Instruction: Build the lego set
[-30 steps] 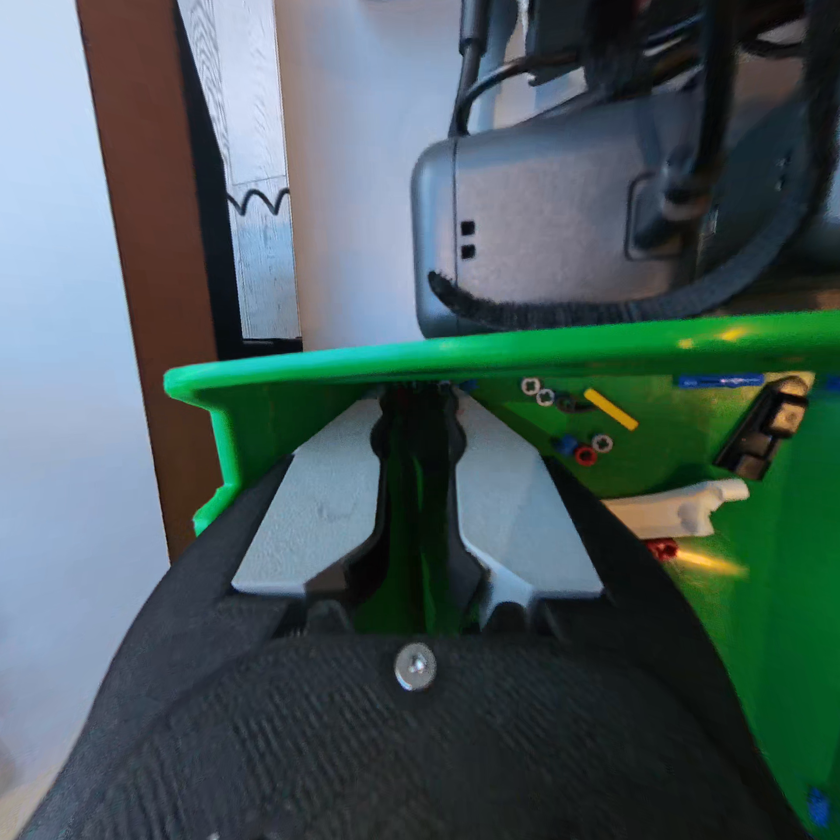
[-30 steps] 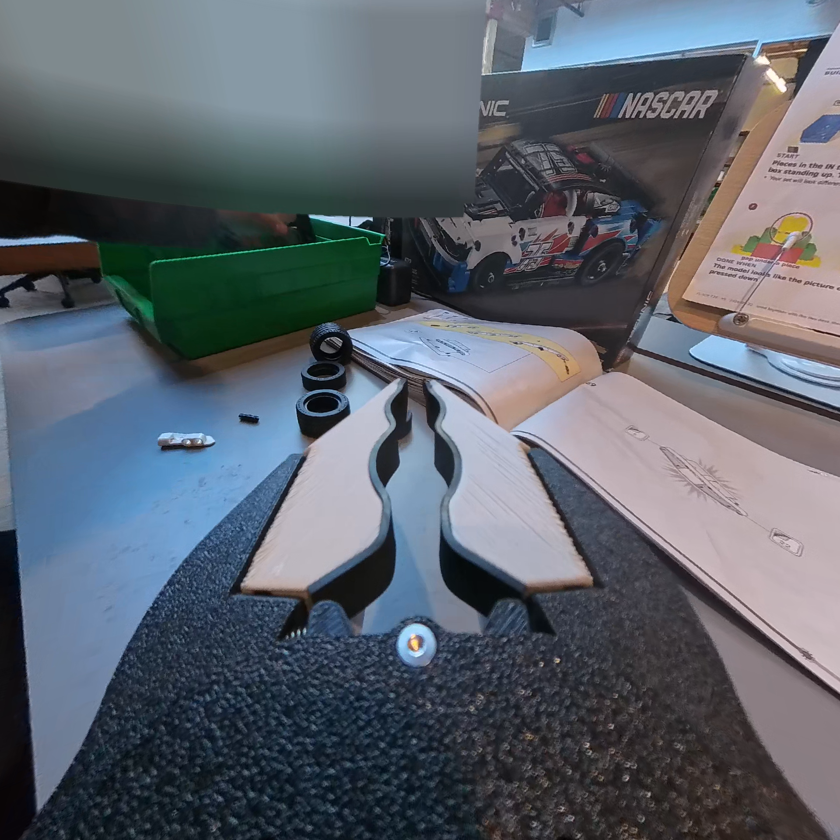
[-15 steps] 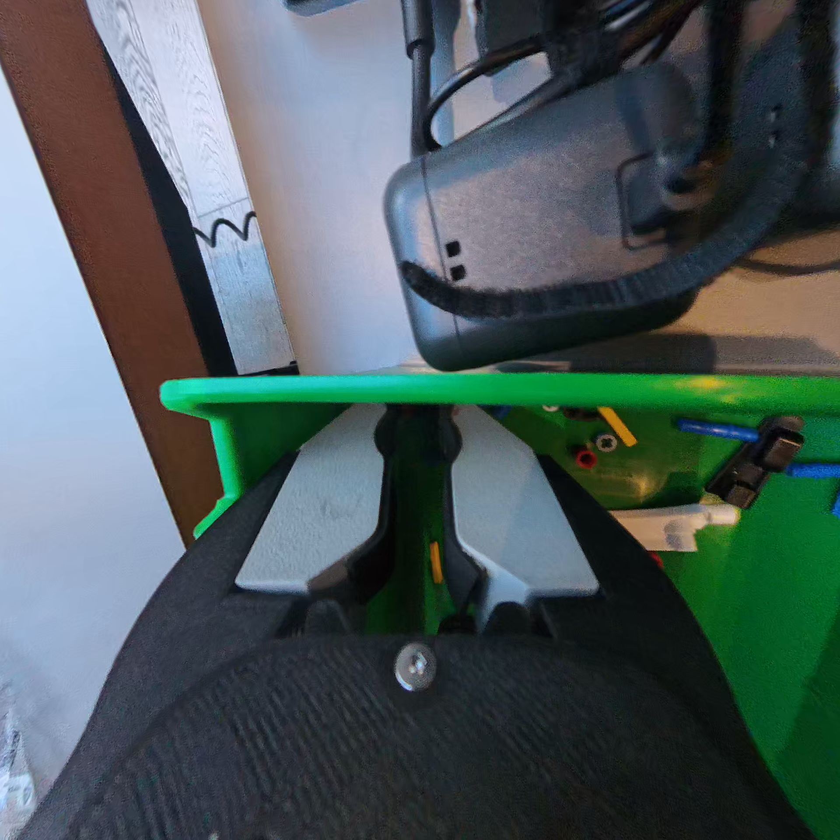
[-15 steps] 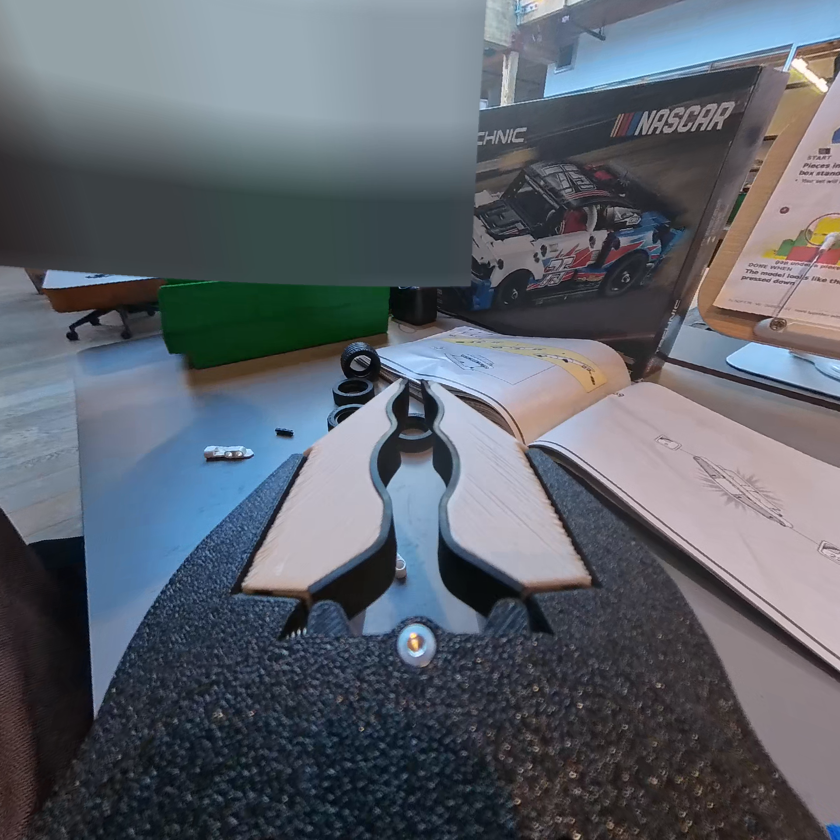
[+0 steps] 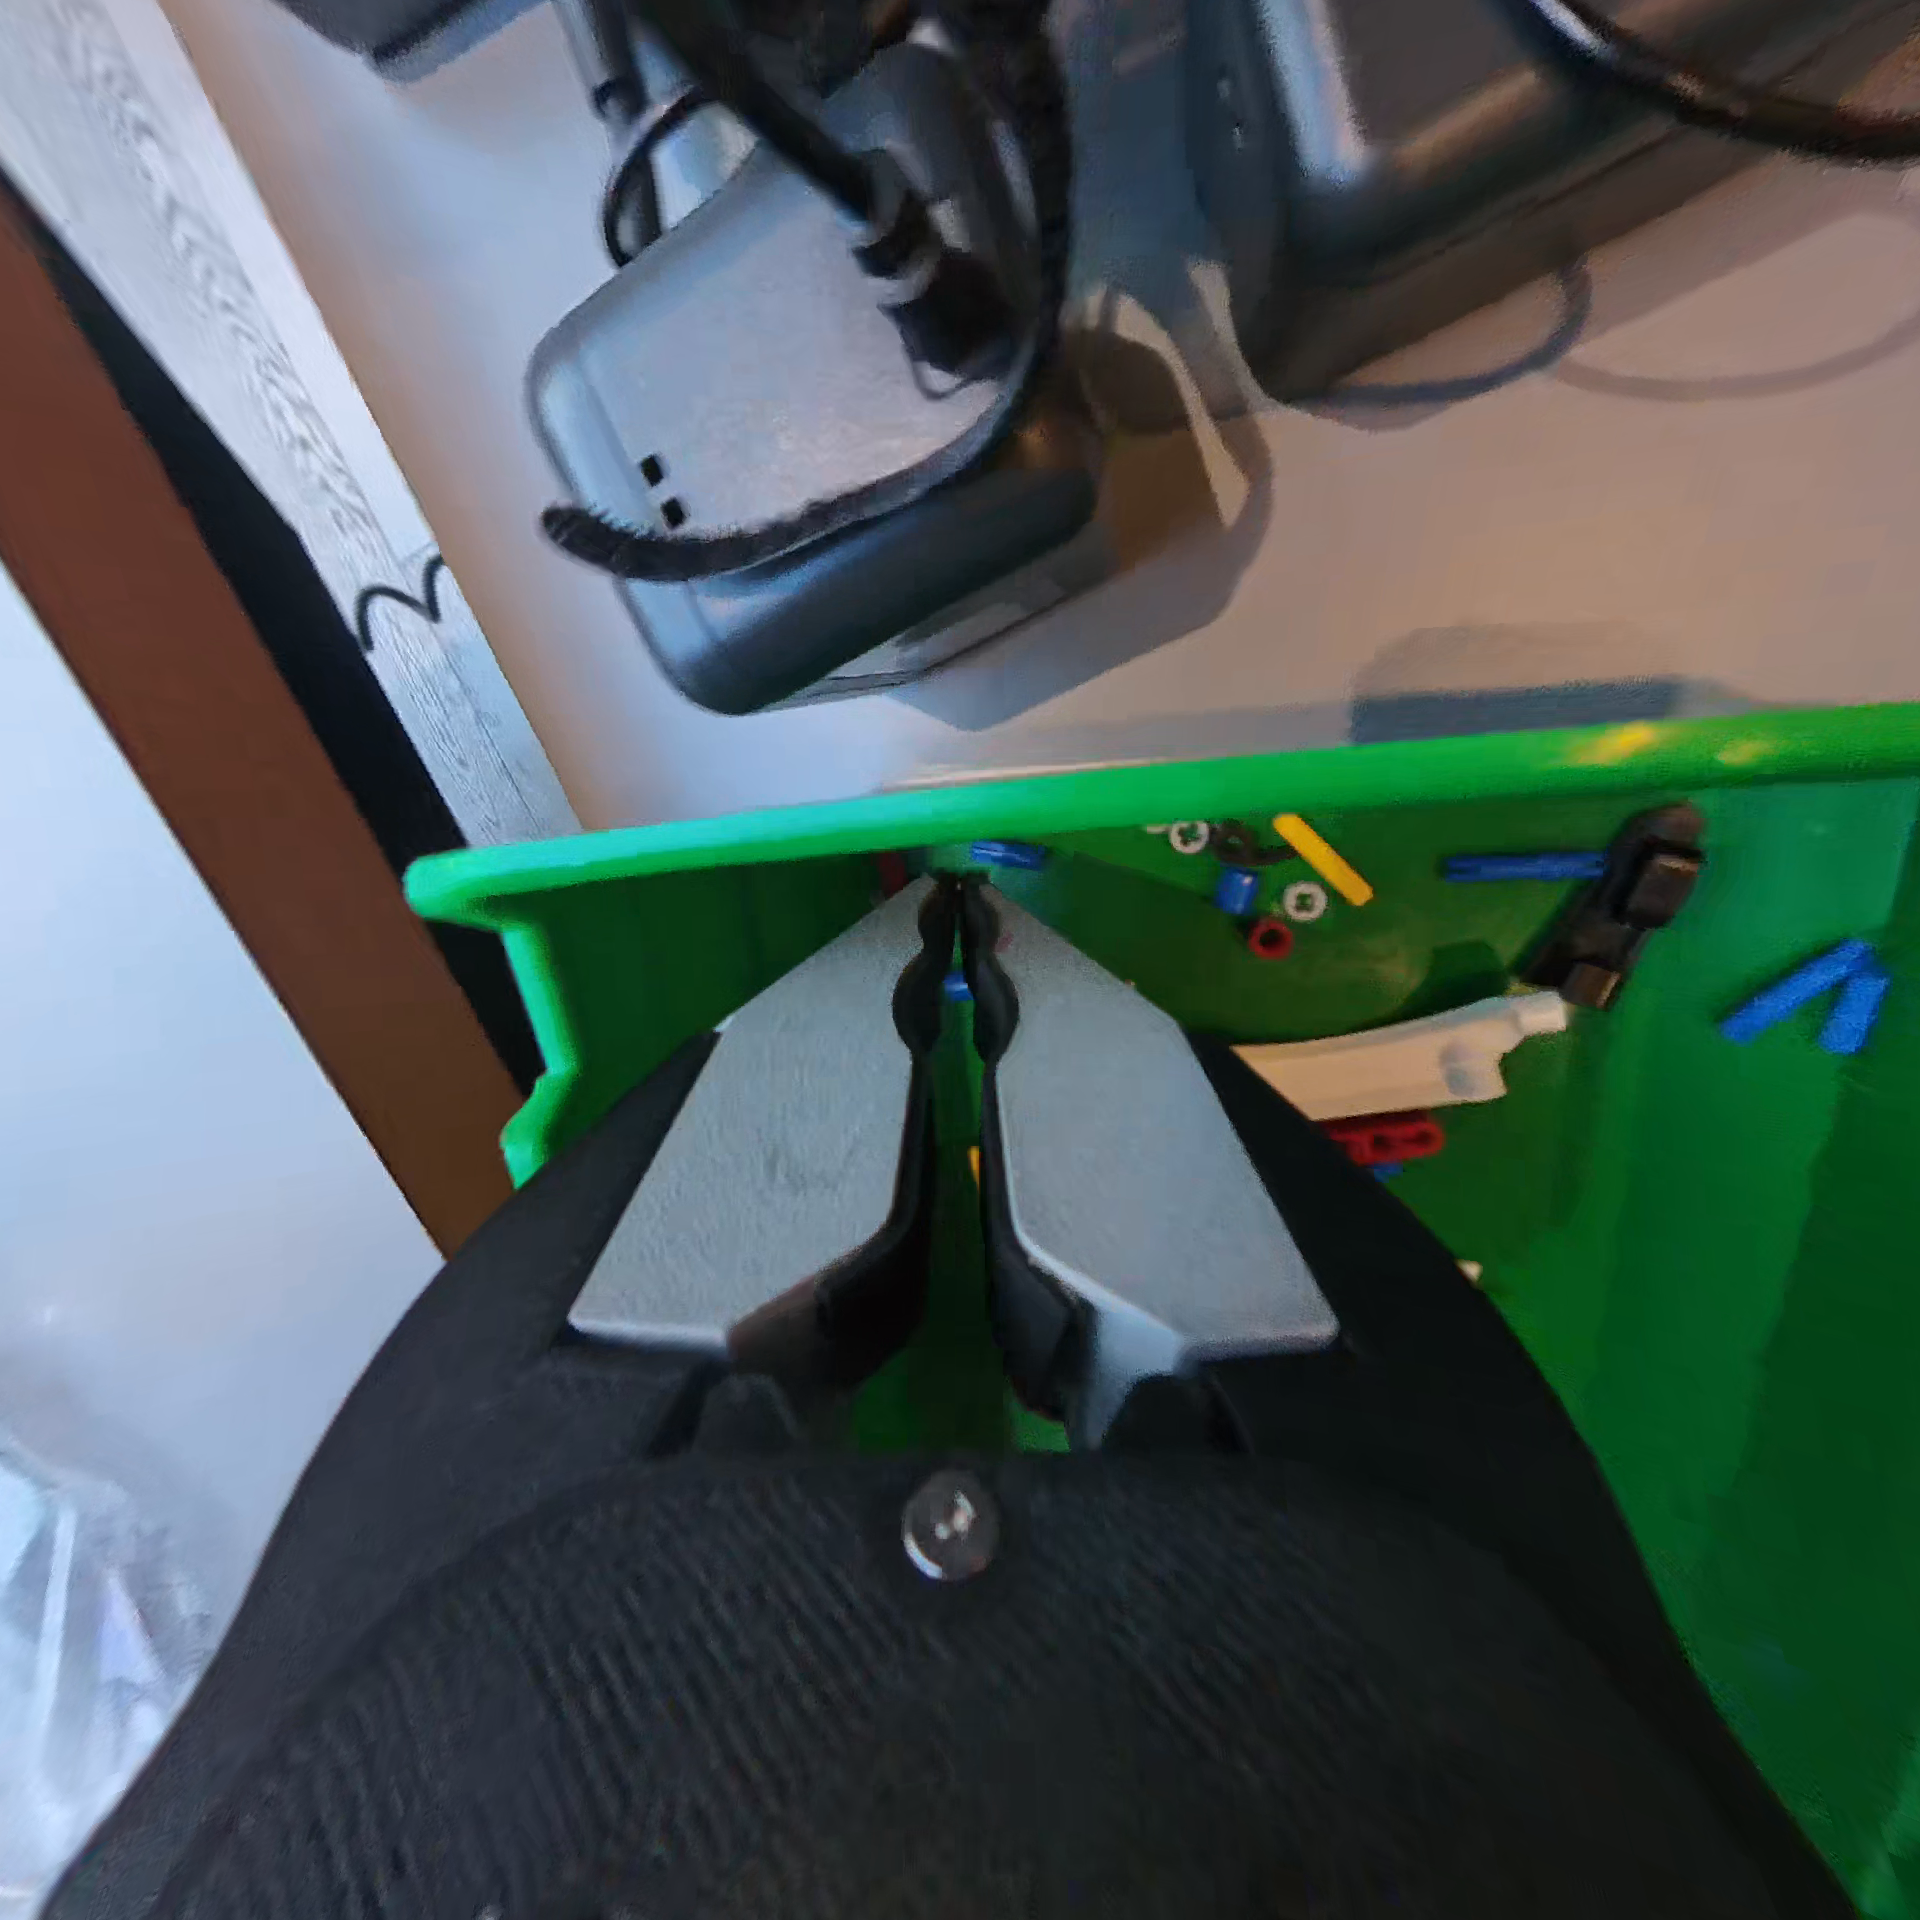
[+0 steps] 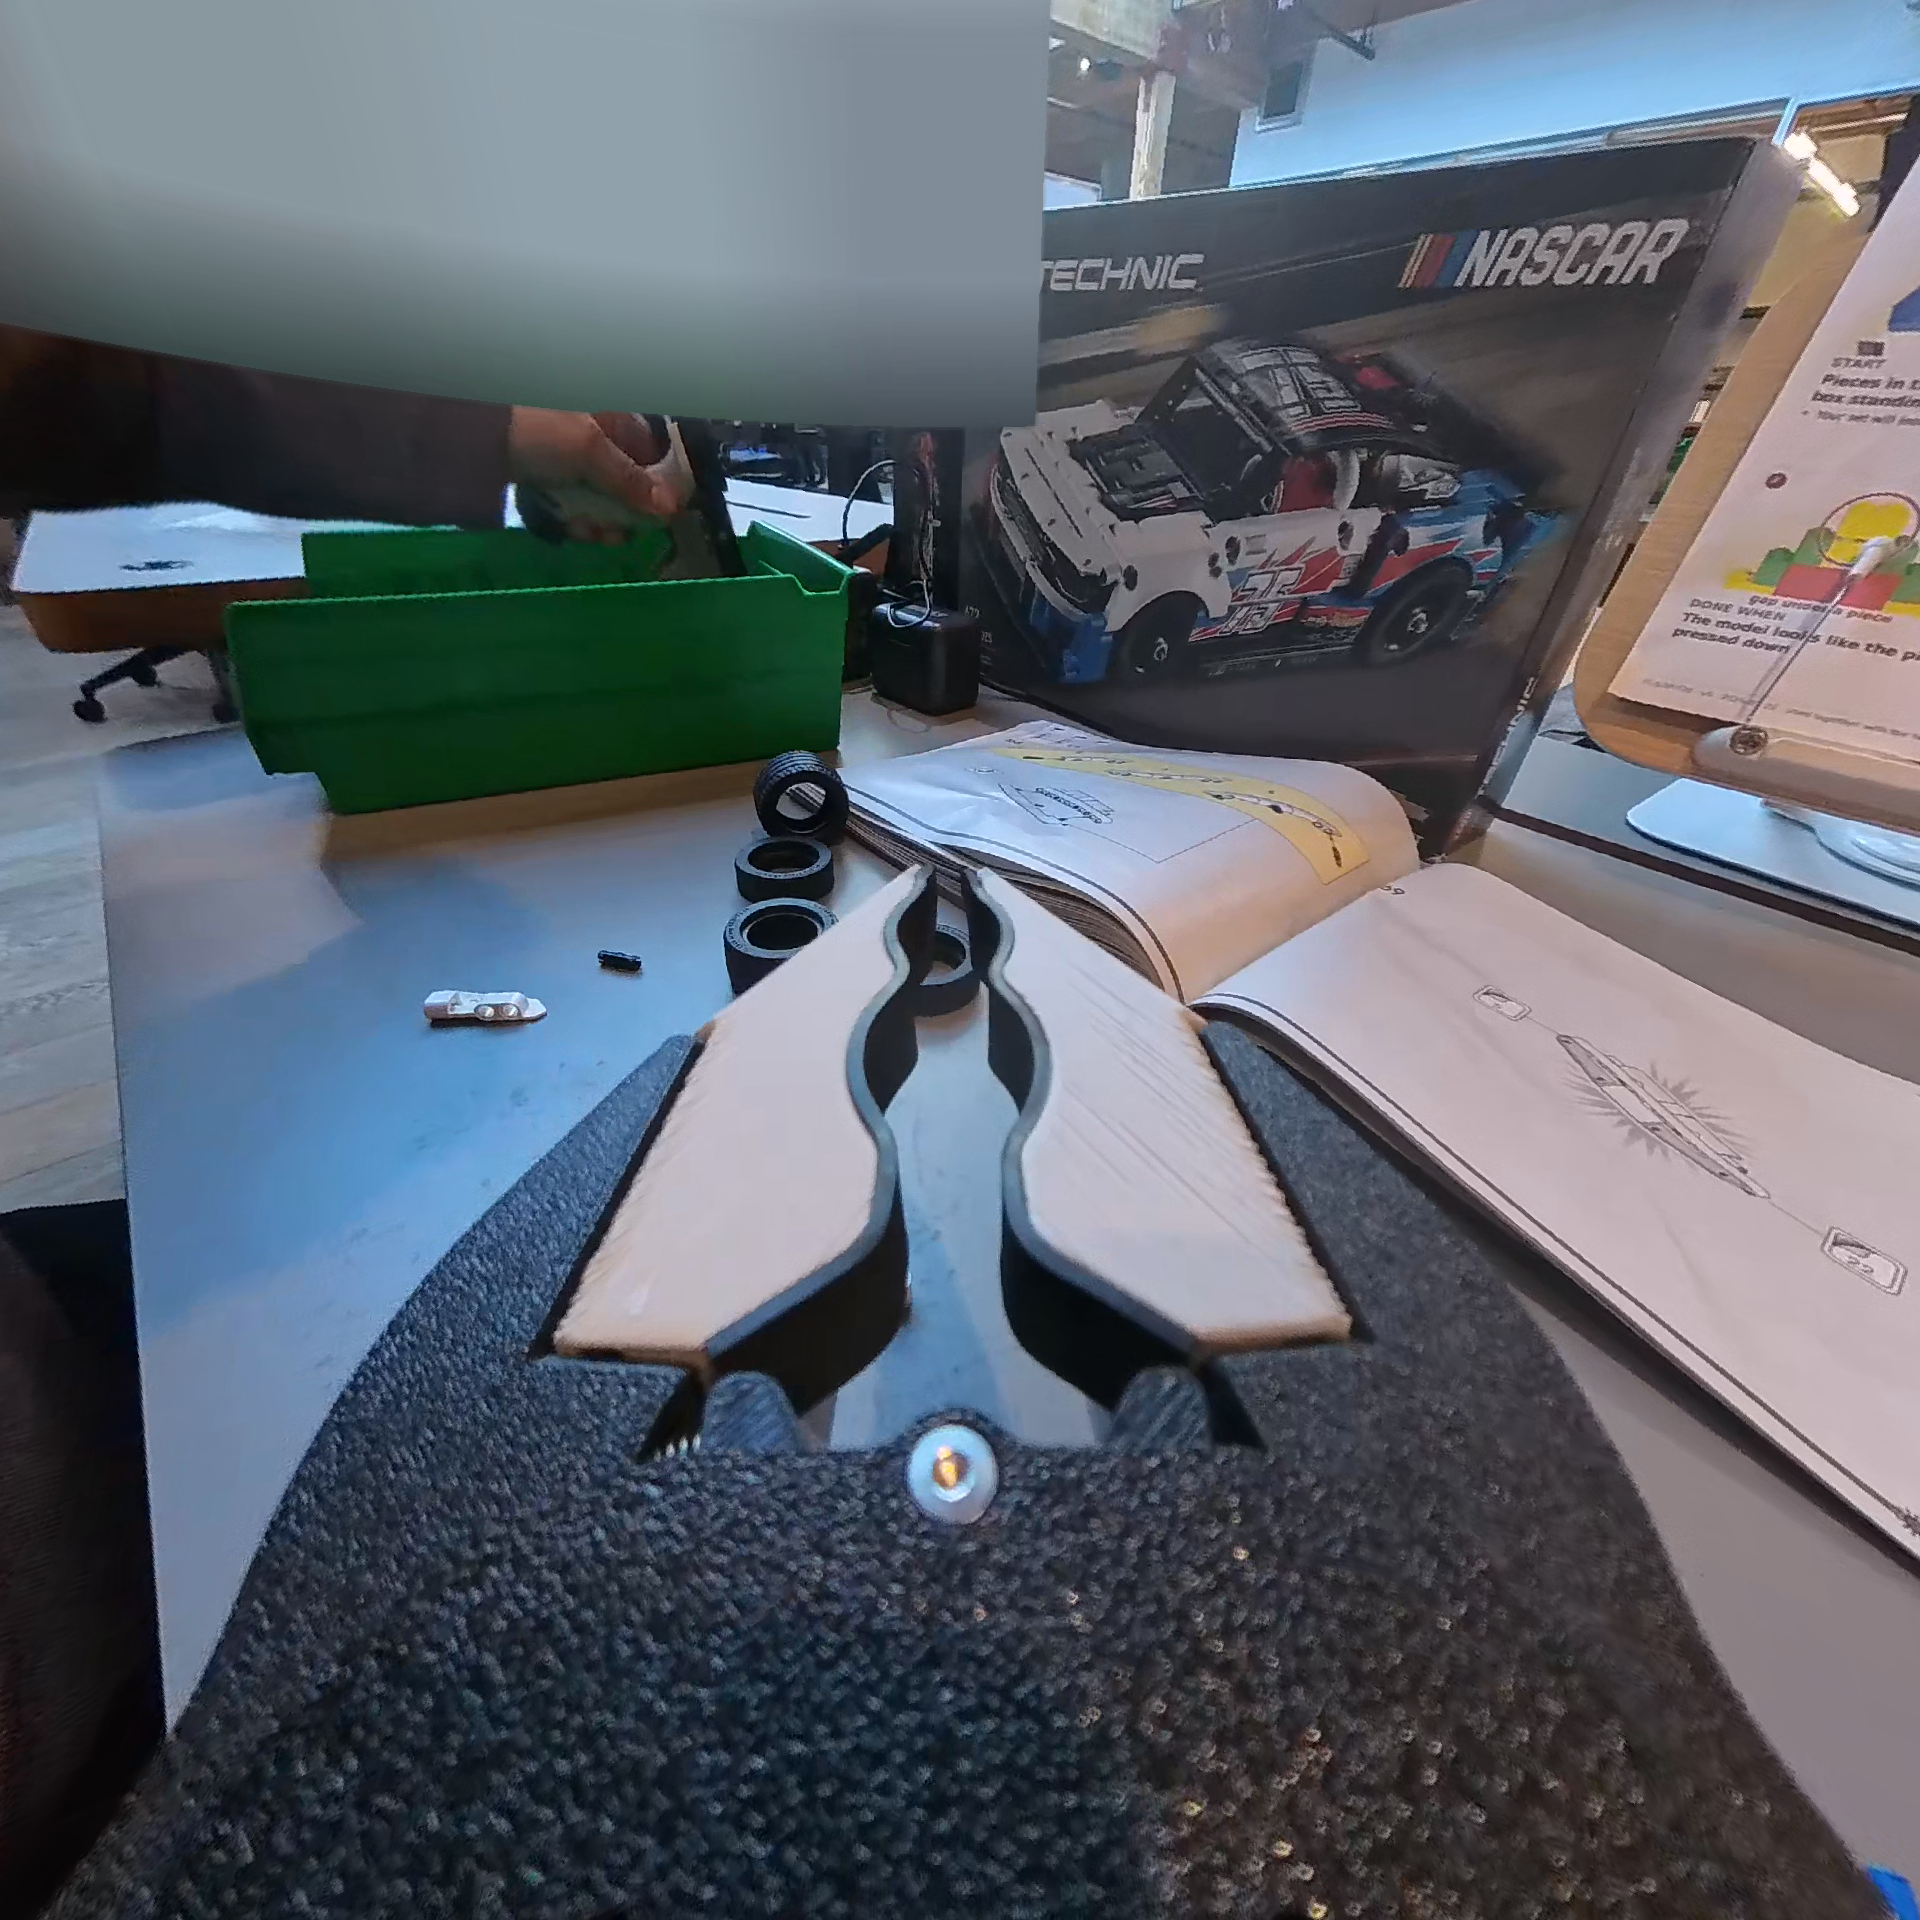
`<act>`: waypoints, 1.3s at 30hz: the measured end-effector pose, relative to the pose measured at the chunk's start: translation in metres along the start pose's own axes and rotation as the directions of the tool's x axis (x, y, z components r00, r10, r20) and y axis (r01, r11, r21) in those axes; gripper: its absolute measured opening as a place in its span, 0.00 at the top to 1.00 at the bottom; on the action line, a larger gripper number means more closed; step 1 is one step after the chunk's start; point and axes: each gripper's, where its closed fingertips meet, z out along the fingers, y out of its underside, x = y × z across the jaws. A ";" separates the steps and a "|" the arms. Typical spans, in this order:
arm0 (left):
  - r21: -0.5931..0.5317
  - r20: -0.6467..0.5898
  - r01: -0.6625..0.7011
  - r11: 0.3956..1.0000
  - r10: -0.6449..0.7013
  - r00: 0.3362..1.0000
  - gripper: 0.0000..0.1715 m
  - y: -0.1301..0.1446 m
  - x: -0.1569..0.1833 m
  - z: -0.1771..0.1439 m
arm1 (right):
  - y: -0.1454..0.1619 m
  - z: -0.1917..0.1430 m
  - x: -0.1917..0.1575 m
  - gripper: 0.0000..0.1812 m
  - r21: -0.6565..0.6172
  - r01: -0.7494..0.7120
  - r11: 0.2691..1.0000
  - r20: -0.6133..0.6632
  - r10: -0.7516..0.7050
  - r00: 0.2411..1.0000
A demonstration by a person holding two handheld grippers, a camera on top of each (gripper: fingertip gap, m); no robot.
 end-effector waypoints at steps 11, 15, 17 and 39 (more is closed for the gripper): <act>-0.092 -0.125 -0.705 0.703 0.694 0.709 0.91 0.022 0.009 -0.006 | 0.002 0.000 -0.001 0.97 -0.011 0.012 1.000 -0.003 -0.012 1.000; -0.121 -0.082 -0.748 0.653 0.744 0.663 0.95 0.015 0.005 0.005 | 0.003 0.001 0.000 0.97 -0.015 0.010 1.000 -0.006 -0.010 1.000; -0.128 -0.083 -0.762 0.635 0.759 0.646 0.96 0.013 0.007 0.008 | 0.003 0.001 0.000 0.97 -0.017 0.007 1.000 -0.007 -0.008 1.000; -0.014 -0.054 -0.225 0.974 0.224 0.973 0.79 0.049 0.017 -0.063 | 0.000 -0.001 0.000 0.97 0.004 -0.028 1.000 0.016 0.027 0.999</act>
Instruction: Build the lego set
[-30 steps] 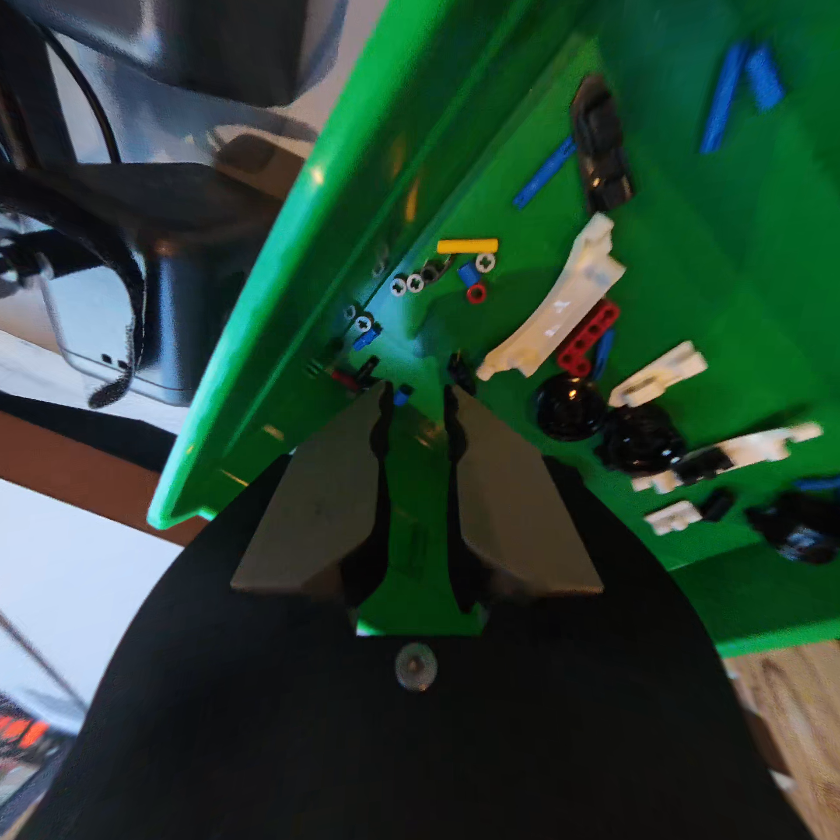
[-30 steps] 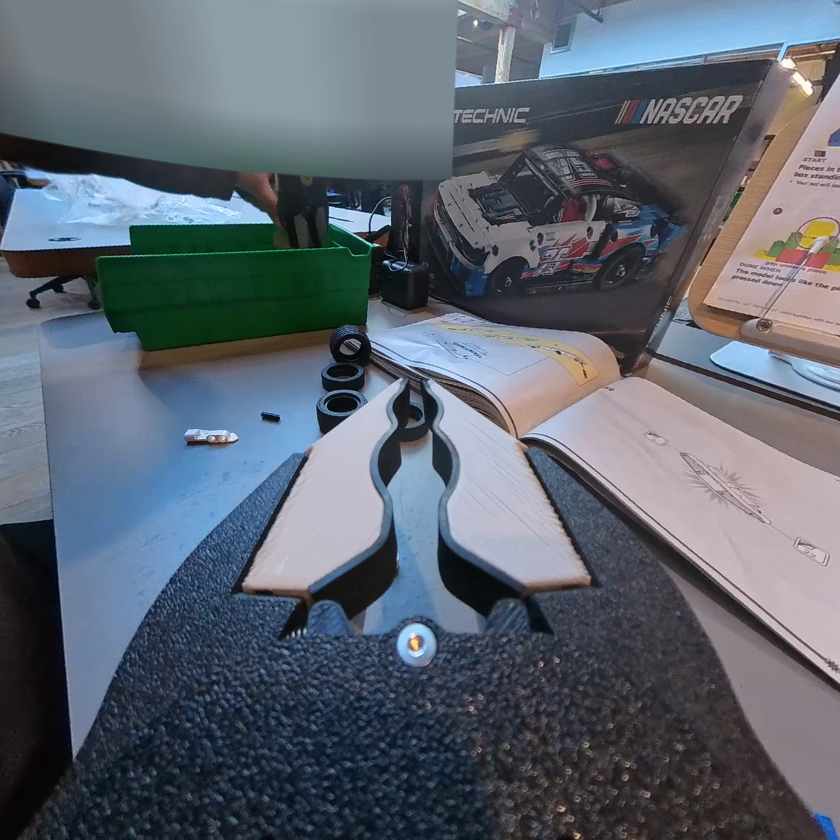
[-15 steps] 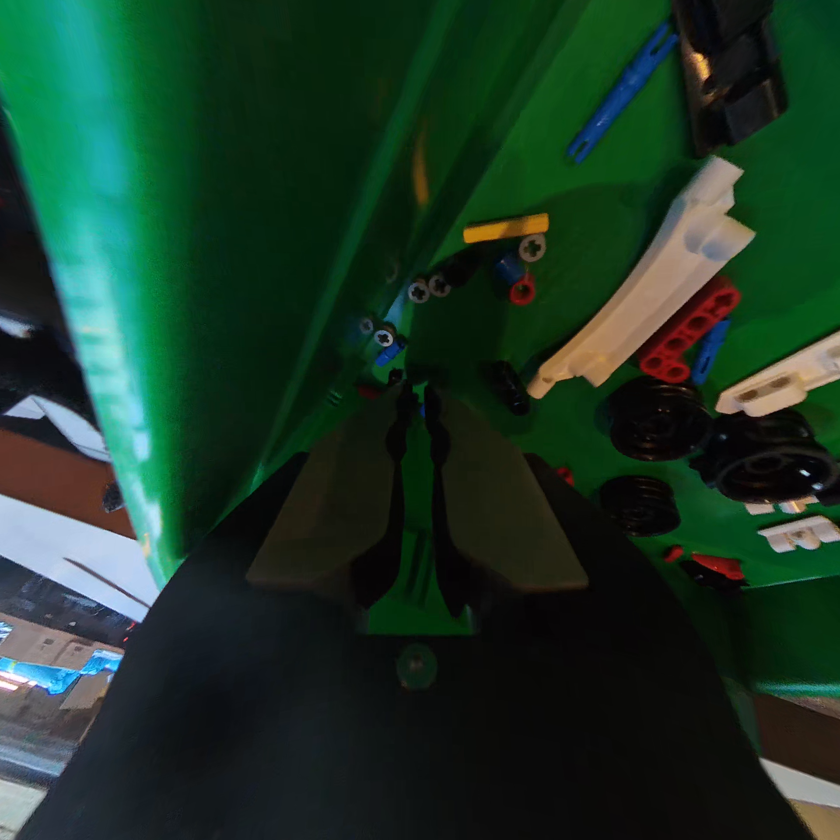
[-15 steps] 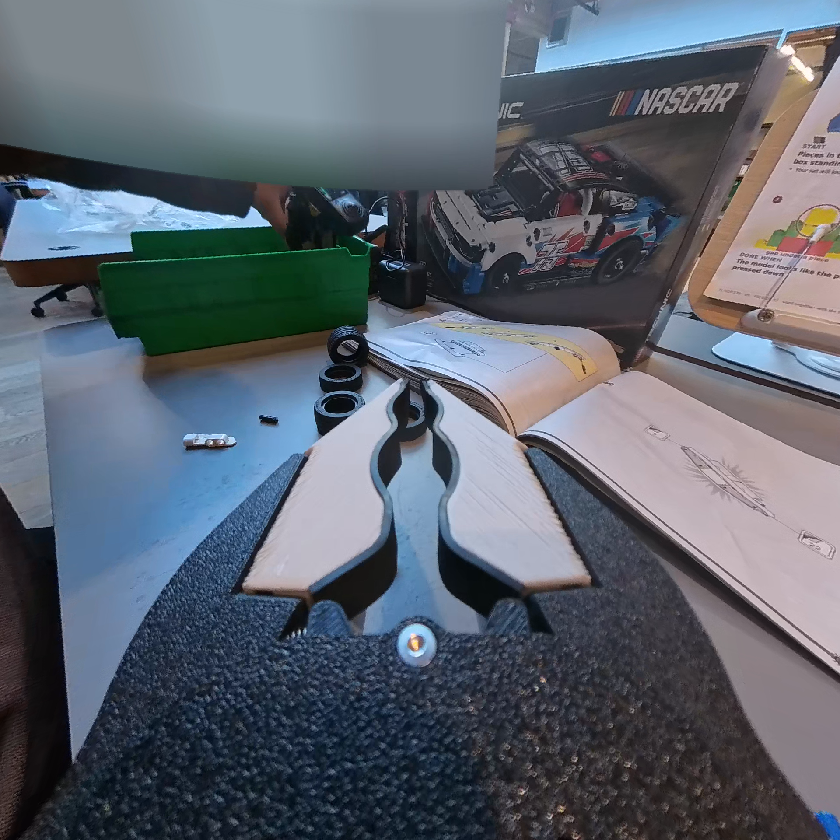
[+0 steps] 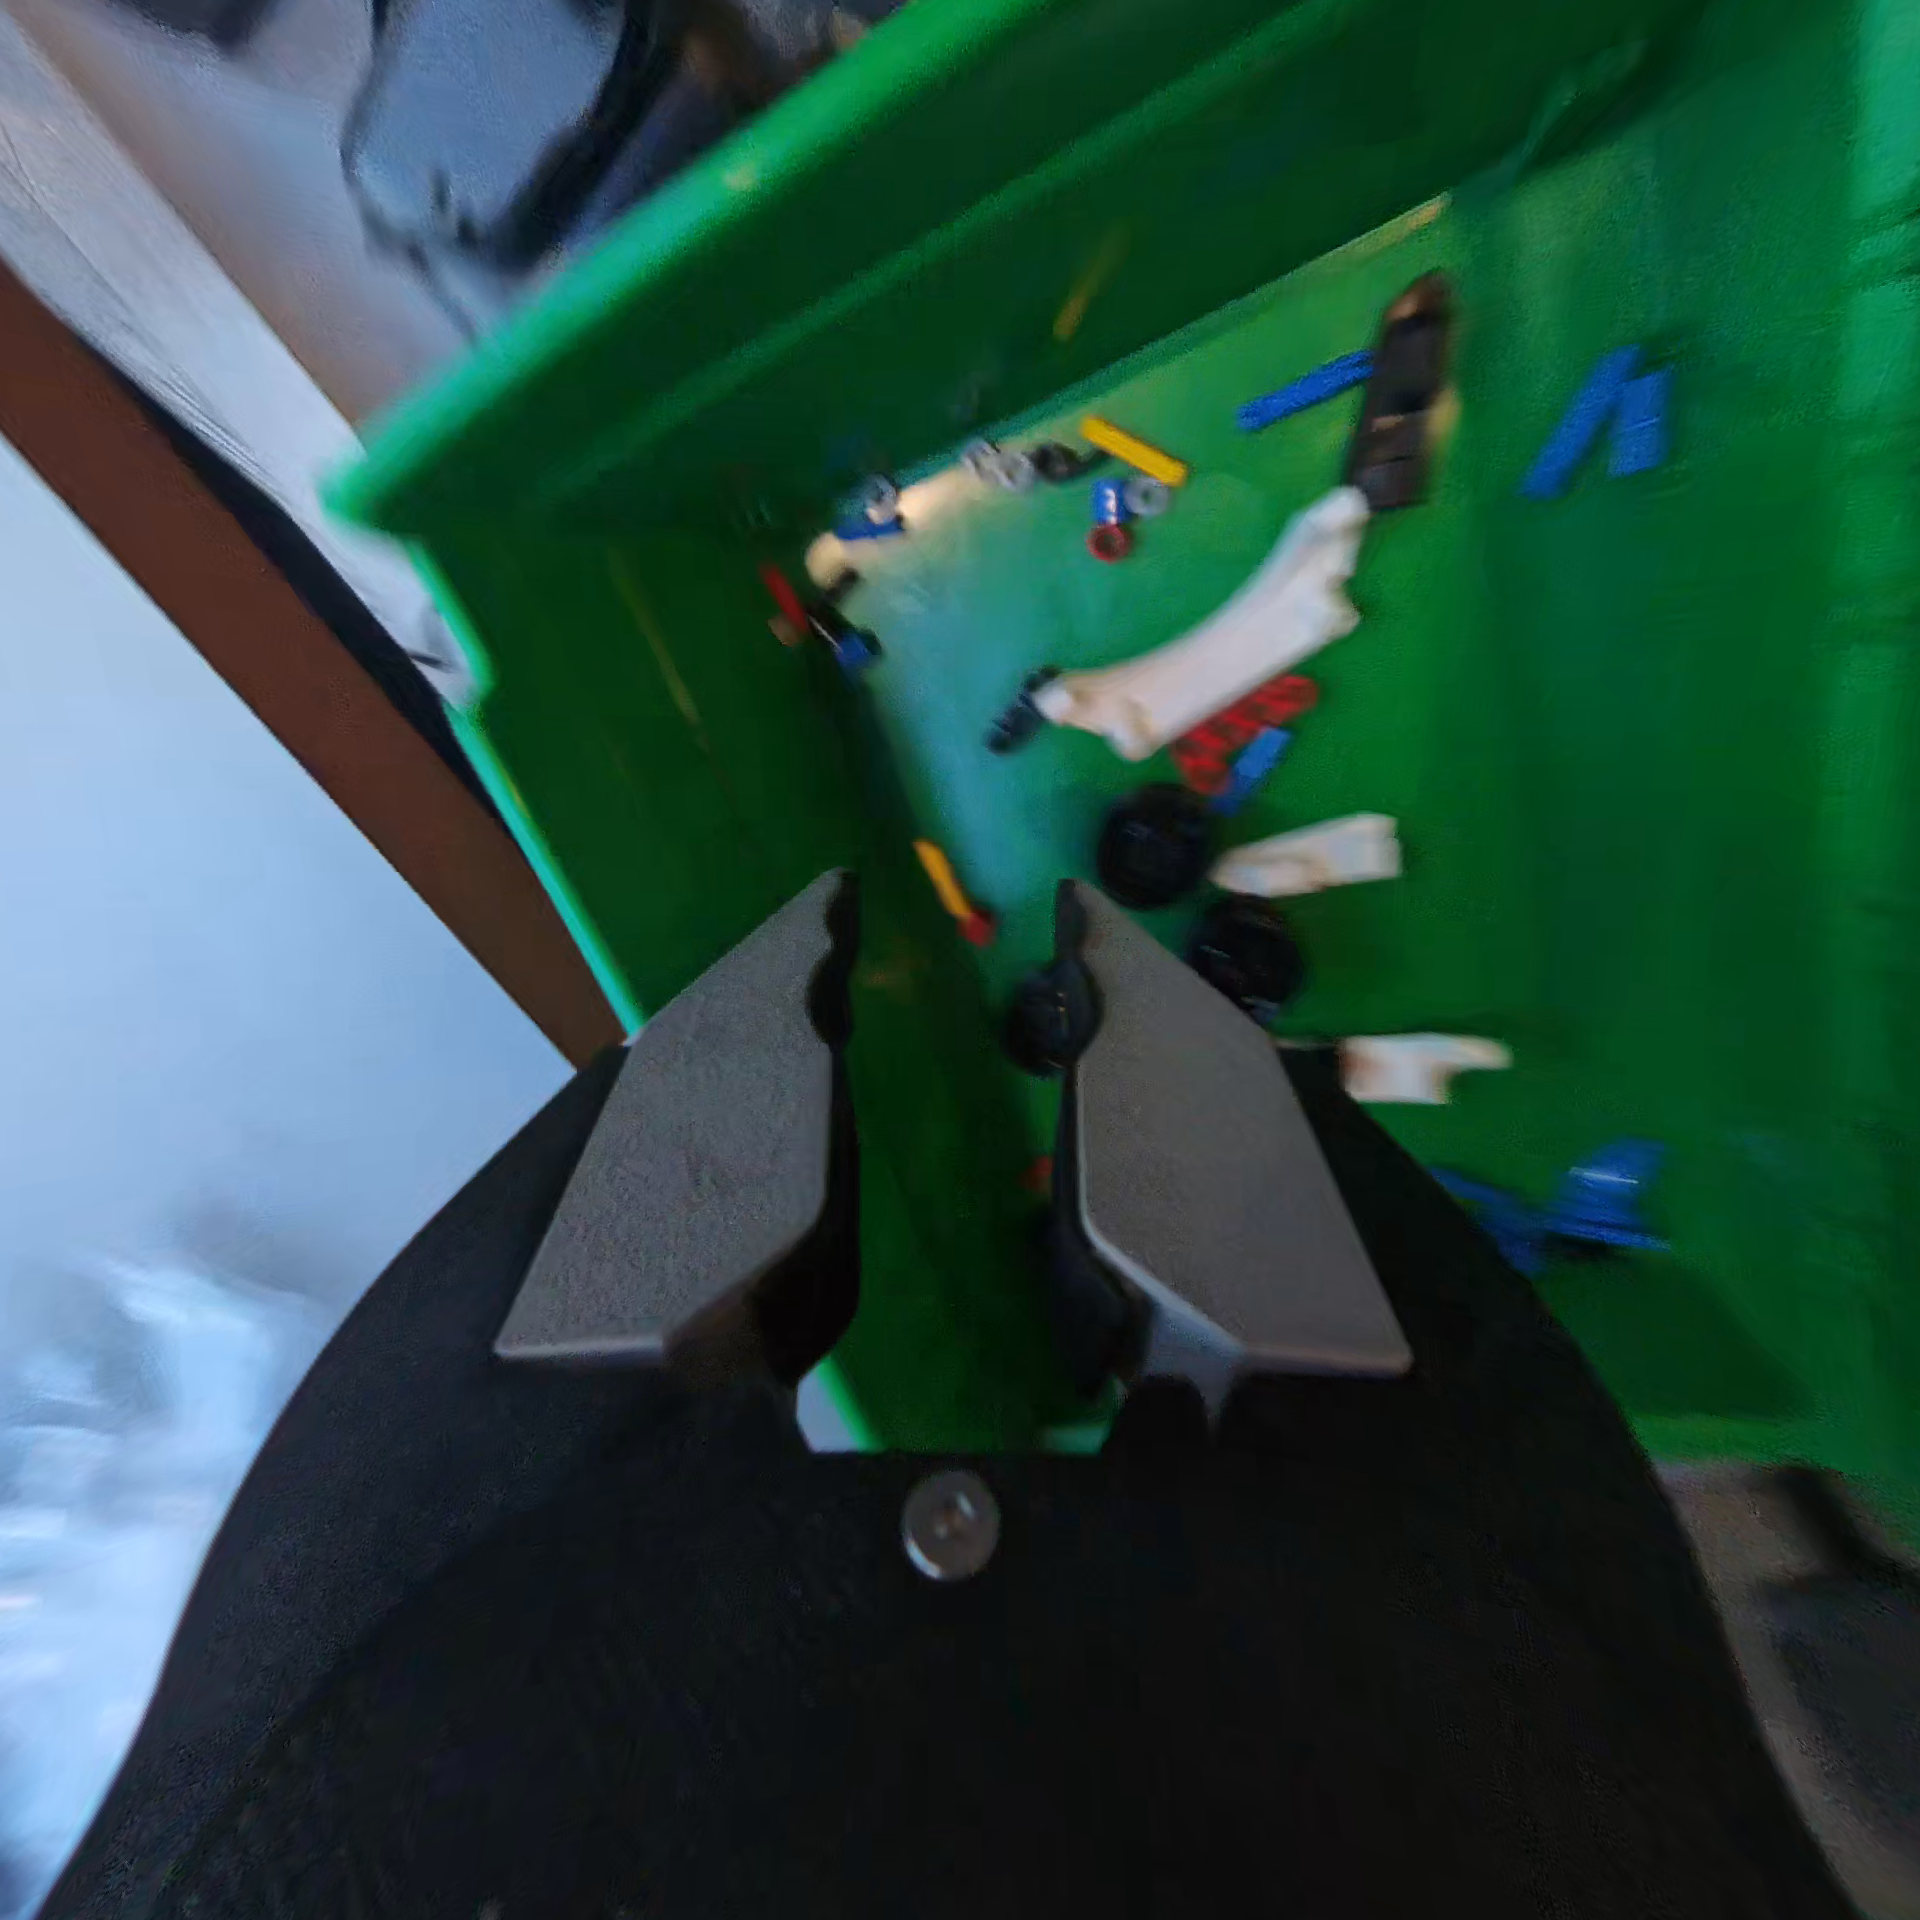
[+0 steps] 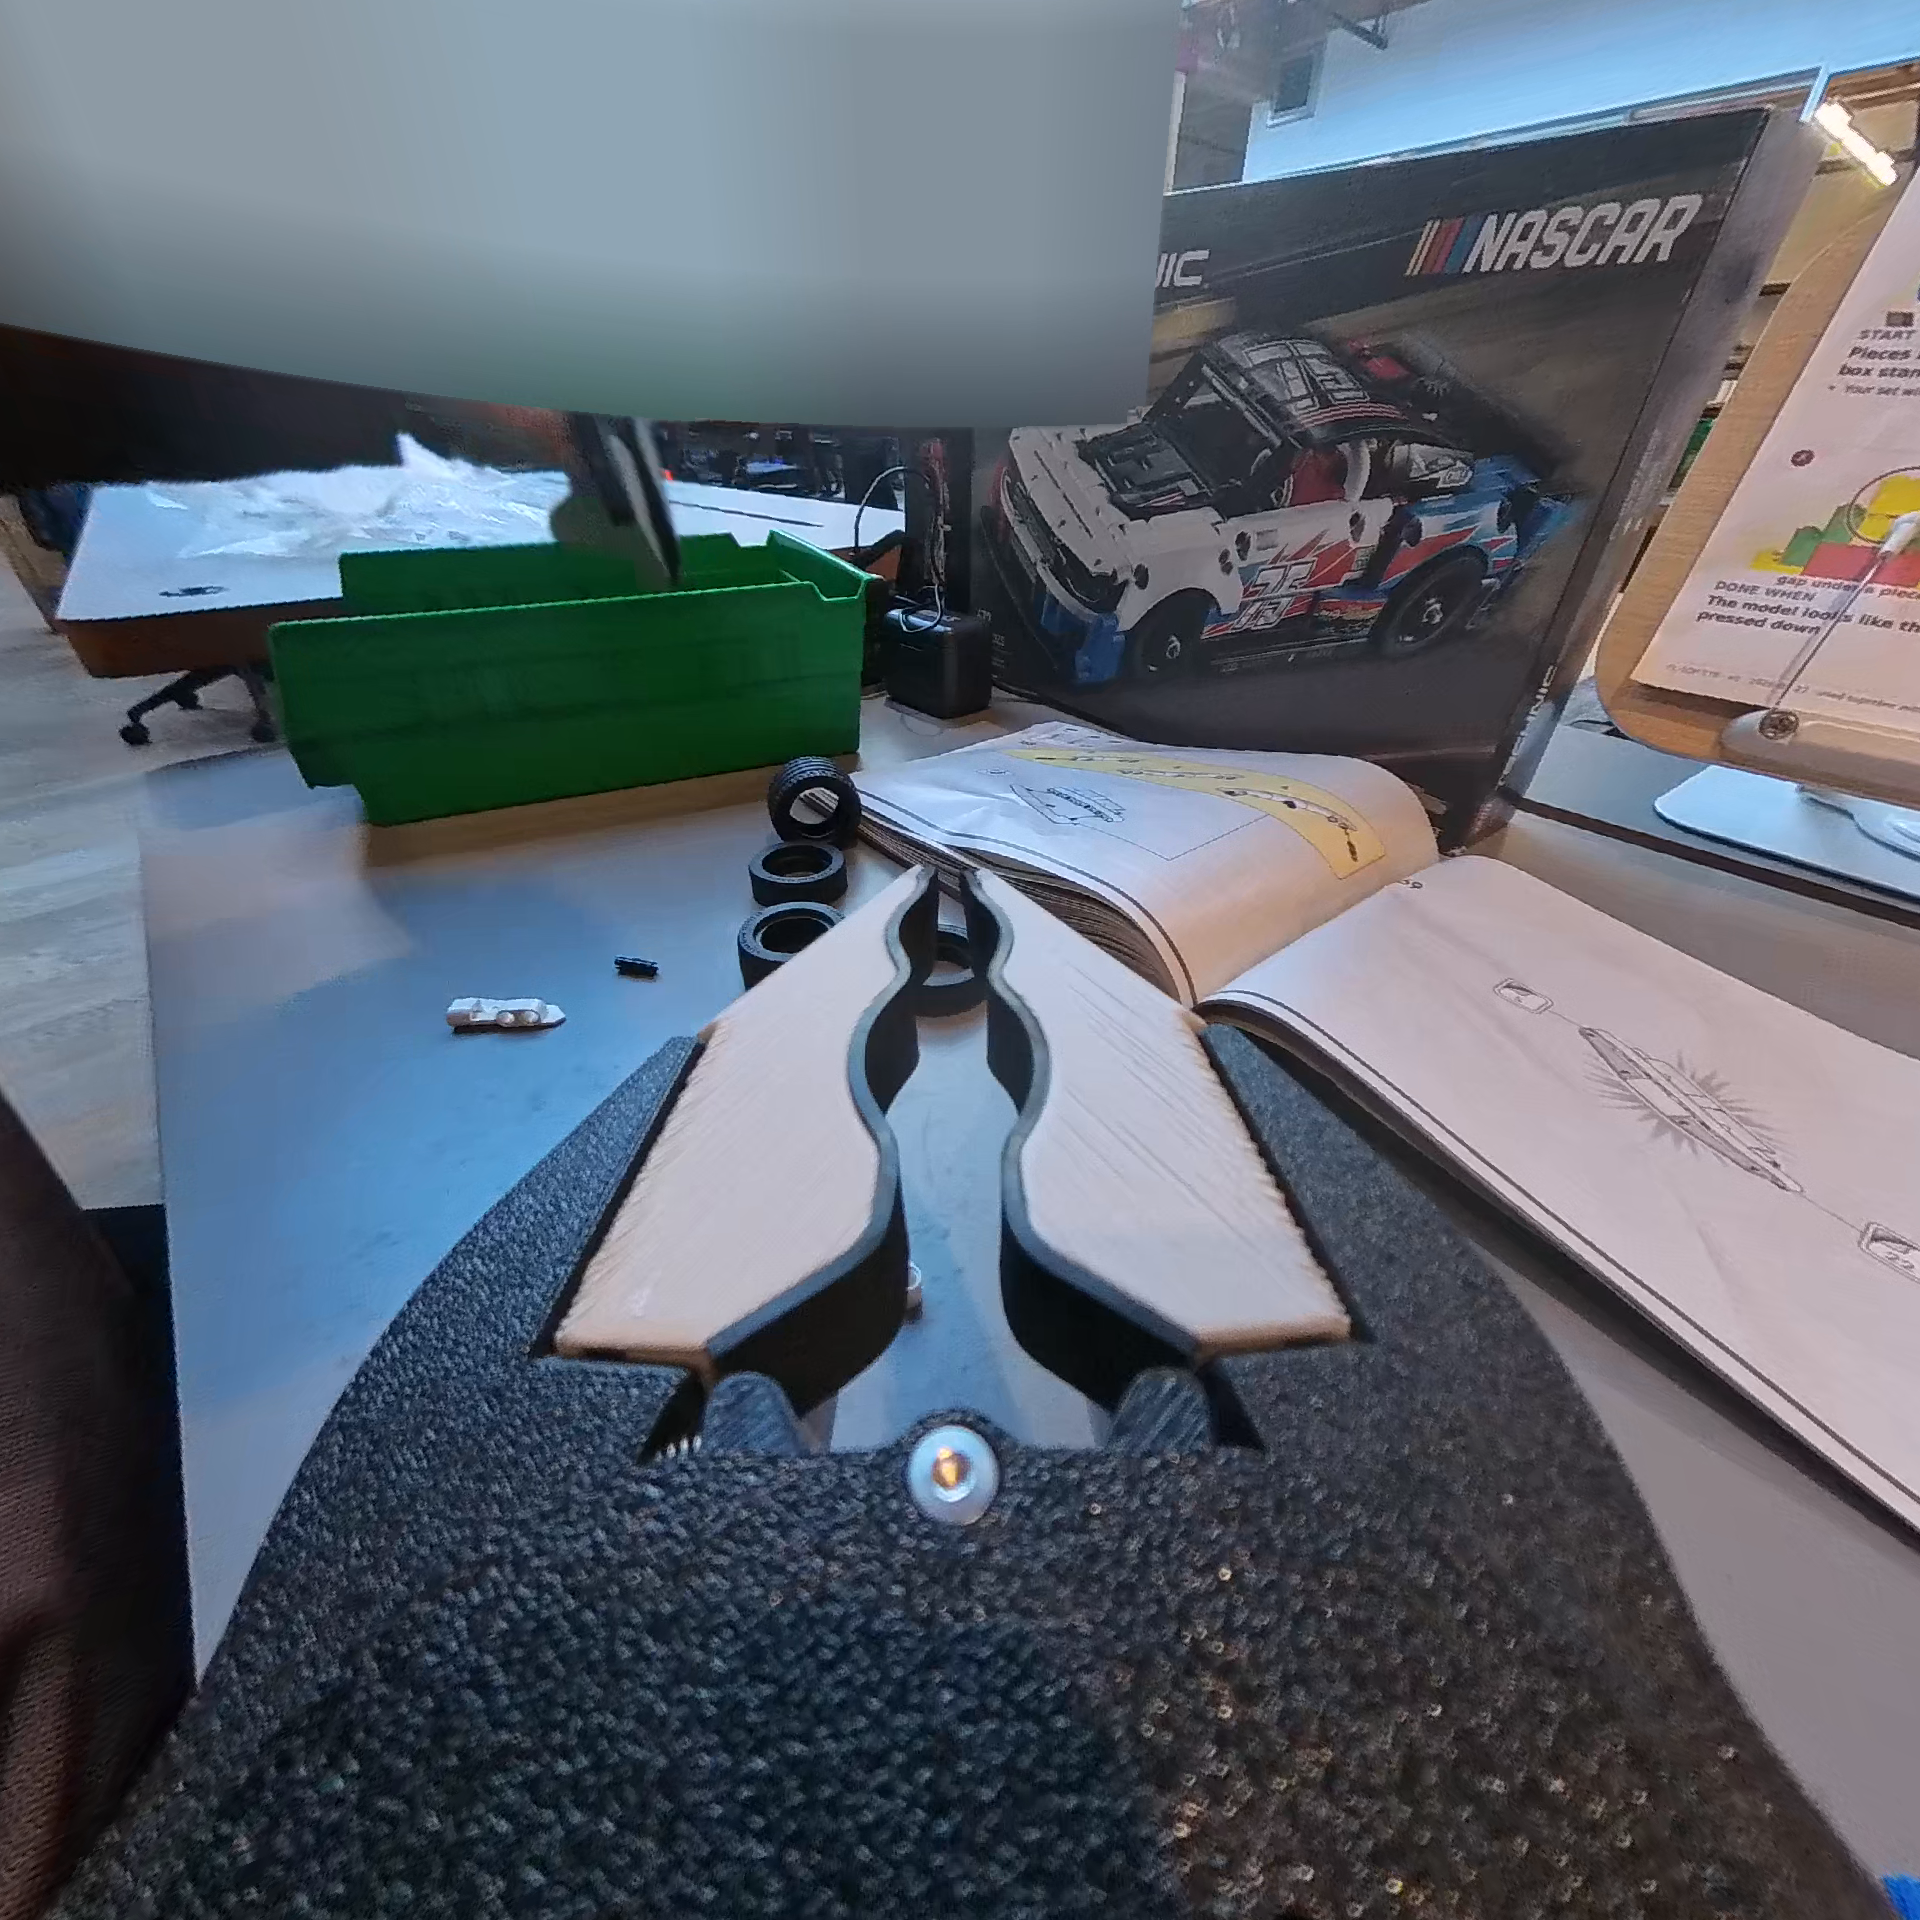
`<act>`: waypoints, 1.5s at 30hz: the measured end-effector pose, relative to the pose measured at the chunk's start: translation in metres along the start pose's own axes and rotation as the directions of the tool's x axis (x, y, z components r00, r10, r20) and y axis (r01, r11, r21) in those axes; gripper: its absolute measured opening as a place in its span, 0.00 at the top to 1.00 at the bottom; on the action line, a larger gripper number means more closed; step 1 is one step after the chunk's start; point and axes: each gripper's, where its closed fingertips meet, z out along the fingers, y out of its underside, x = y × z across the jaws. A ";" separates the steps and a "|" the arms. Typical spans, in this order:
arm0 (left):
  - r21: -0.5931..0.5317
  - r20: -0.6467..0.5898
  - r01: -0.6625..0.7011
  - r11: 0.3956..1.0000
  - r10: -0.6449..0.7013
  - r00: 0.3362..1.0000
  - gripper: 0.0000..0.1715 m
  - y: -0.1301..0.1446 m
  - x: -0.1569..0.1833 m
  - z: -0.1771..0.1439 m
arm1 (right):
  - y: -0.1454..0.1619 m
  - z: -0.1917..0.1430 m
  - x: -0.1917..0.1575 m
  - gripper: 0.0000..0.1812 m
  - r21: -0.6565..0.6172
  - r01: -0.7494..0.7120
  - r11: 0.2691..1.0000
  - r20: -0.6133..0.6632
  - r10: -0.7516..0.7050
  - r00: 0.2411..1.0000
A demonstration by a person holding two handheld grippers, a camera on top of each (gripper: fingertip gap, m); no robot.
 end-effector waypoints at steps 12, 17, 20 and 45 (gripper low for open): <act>0.308 -0.329 0.289 0.906 -0.184 0.926 0.56 -0.035 0.146 -0.062 | -0.005 0.001 -0.013 0.99 0.016 0.020 1.000 0.048 -0.021 0.999; 0.059 -0.117 0.177 0.982 -0.169 0.979 0.99 -0.013 0.146 -0.003 | -0.009 -0.004 -0.018 1.00 0.028 0.045 0.999 0.064 -0.047 0.997; 0.244 -0.107 0.282 0.928 -0.263 0.959 0.99 -0.024 0.137 -0.013 | -0.011 -0.007 -0.019 1.00 0.036 0.037 0.999 0.076 -0.039 0.996; 0.265 -0.031 0.426 0.865 -0.434 0.900 0.99 -0.043 0.112 -0.032 | 0.001 0.001 -0.031 1.00 -0.010 0.021 1.000 0.129 -0.020 0.991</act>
